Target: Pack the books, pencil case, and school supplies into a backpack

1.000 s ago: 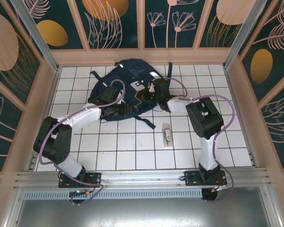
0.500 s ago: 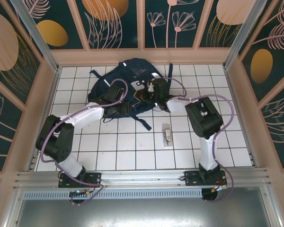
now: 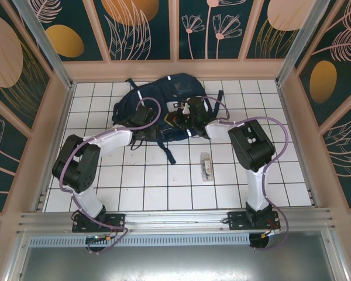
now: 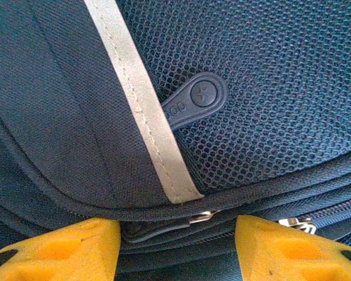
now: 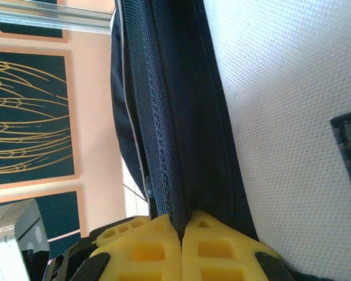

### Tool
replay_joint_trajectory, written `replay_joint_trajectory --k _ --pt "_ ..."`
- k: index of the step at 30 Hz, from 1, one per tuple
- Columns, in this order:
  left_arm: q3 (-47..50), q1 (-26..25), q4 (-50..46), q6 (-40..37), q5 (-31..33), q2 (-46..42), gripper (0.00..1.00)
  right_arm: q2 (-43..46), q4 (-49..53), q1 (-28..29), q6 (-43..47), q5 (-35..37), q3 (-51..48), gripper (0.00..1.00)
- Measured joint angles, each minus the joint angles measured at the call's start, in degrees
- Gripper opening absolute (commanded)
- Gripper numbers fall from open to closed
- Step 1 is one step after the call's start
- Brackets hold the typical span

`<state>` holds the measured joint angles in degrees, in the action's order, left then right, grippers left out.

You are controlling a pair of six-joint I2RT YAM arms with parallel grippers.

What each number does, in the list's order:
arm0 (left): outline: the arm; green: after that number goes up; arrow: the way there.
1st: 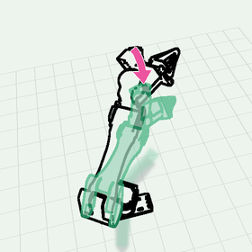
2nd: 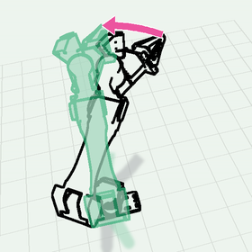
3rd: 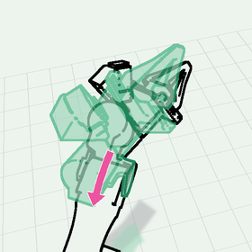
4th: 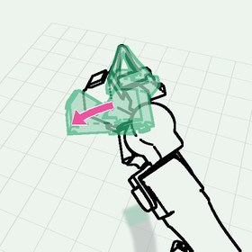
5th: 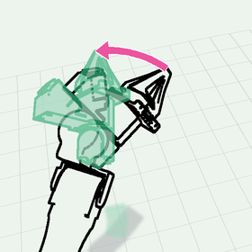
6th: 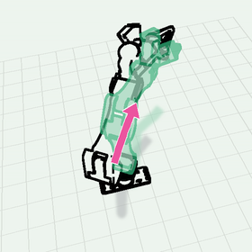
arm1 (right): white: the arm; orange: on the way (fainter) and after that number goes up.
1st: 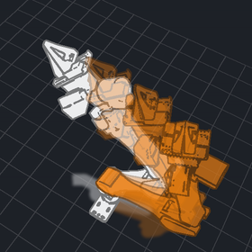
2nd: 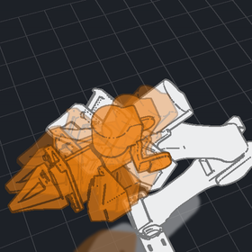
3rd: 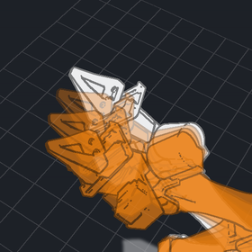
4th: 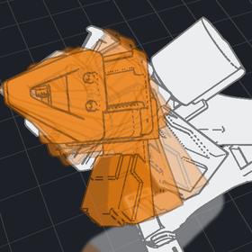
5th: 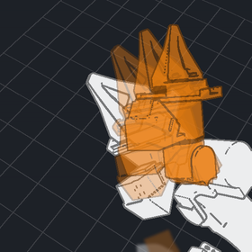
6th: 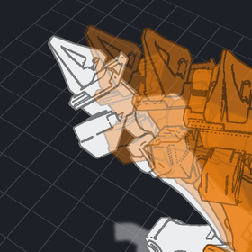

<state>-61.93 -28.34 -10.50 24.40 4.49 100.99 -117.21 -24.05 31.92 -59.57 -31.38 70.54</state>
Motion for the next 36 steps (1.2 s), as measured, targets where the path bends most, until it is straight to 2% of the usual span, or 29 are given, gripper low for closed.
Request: replay_joint_trajectory --k 10,13,17,21,26,29,36 --pt "0.0 1.86 0.0 5.53 -12.13 -2.58 0.37 0.0 -1.57 -1.27 -1.75 -0.31 -0.96 0.0" --pt "-0.13 1.11 1.01 5.92 -16.79 -3.58 0.36 -0.31 -2.19 -1.16 -2.16 -1.4 -0.96 0.0" --pt "-0.22 0.2 -0.13 5.68 -19.1 -4.72 0.38 -0.72 -3.17 -0.92 -2.36 -2.16 -1.05 0.0" --pt "-0.42 0.24 -3.1 4.31 -17.33 -6.29 0.43 -0.96 -3.65 -0.92 -2.51 -2.27 -1.18 0.0" --pt "-1.86 0.26 -6.45 3.34 -11.32 -6.71 0.34 -0.98 -3.65 -0.92 -2.51 -2.34 -1.18 0.0" --pt "-1.51 0.26 -6.69 4.02 -8.35 -7.19 0.32 -0.98 -4.04 -0.92 -2.58 -2.34 -1.29 0.0" --pt "-0.42 0.26 -4.7 6.67 -6.56 -7.15 0.28 -1.49 -6.43 -0.79 -4.28 -2.58 -2.1 0.0"
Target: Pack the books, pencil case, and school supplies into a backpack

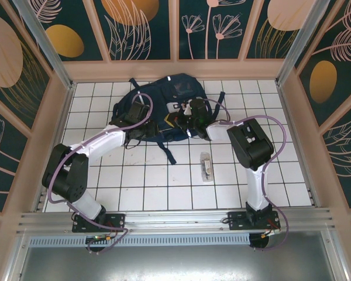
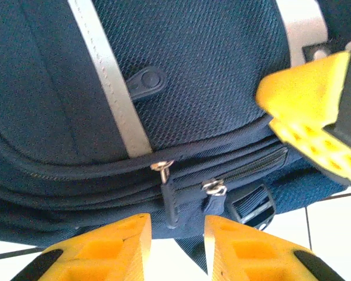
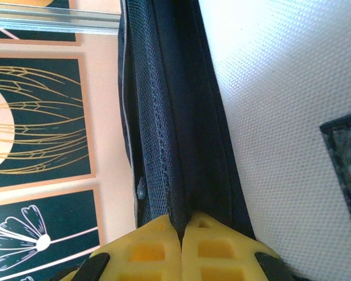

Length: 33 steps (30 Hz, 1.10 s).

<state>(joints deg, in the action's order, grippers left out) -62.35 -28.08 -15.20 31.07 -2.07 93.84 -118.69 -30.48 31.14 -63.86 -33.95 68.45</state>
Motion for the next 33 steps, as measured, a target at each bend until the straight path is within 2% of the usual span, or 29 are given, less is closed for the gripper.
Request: replay_joint_trajectory --k 7,10,14,25,33 --pt "0.07 0.0 4.0 2.1 -0.42 5.79 0.27 -0.39 -0.74 0.72 -0.66 0.0 -0.02 0.0" --pt "0.33 -0.07 4.9 2.71 -0.39 6.99 0.34 -1.01 -0.7 0.81 -0.66 0.0 -0.11 0.0" --pt "0.9 -0.31 5.75 3.1 -0.35 6.93 0.38 -1.29 -0.94 0.85 -0.85 -0.02 -0.11 0.0" --pt "2.95 -0.33 0.94 3.32 1.29 -1.55 0.44 -1.38 -2.56 0.9 -1.27 -0.66 -0.11 0.0" --pt "5.01 -0.33 0.44 3.32 3.37 -3.13 0.41 -1.38 -2.8 0.92 -1.7 -0.66 -0.11 0.0"
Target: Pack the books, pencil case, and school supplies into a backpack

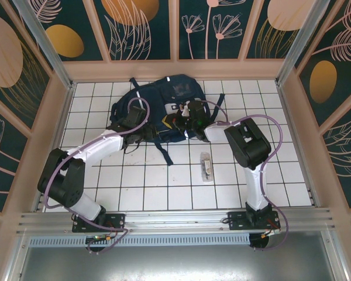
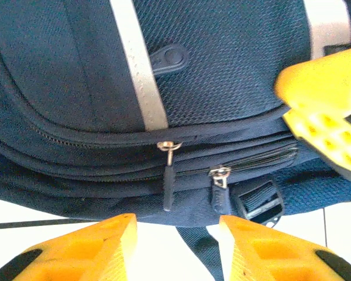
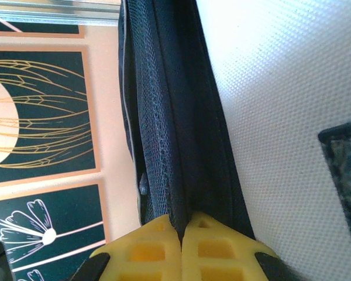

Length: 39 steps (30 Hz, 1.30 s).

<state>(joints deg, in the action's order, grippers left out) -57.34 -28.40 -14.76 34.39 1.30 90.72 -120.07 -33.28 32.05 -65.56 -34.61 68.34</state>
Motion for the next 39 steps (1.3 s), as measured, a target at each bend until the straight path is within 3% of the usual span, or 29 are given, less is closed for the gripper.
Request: replay_joint_trajectory --k 19,30,35,39 --pt "-0.76 0.0 4.72 -0.72 2.45 10.75 0.37 0.0 -0.76 0.22 -0.42 0.28 -0.5 0.0" --pt "-3.41 0.0 2.25 -1.73 2.73 11.21 0.32 0.0 -1.29 0.22 -0.39 0.59 -0.63 0.0" --pt "-5.42 0.0 0.9 -3.32 2.89 12.76 0.0 0.0 -1.31 0.22 -0.35 0.74 -0.63 0.0" --pt "-7.06 0.0 -0.02 -4.5 3.1 14.23 0.0 0.0 -0.98 0.2 0.85 1.57 -0.63 0.0"
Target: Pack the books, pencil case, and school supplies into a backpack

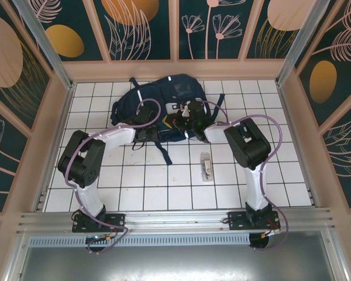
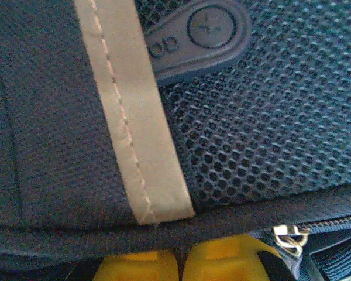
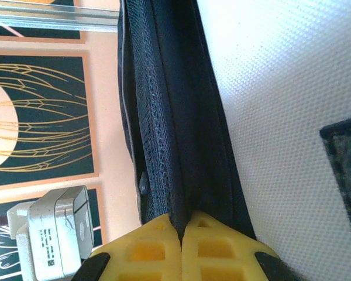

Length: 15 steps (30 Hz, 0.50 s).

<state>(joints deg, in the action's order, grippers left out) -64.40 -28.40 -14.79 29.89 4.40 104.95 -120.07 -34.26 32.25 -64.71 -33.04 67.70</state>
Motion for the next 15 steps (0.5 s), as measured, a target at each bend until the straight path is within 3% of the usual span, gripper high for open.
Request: replay_joint_trajectory --k 8,15 --pt "0.55 0.46 -2.99 -4.9 0.02 -4.24 0.0 0.22 4.59 -1.44 8.9 0.0 0.42 0.0" --pt "0.52 6.62 -6.27 -9.35 -3.52 -7.08 0.0 0.68 8.22 -3.78 15.32 -2.71 1.18 0.0"
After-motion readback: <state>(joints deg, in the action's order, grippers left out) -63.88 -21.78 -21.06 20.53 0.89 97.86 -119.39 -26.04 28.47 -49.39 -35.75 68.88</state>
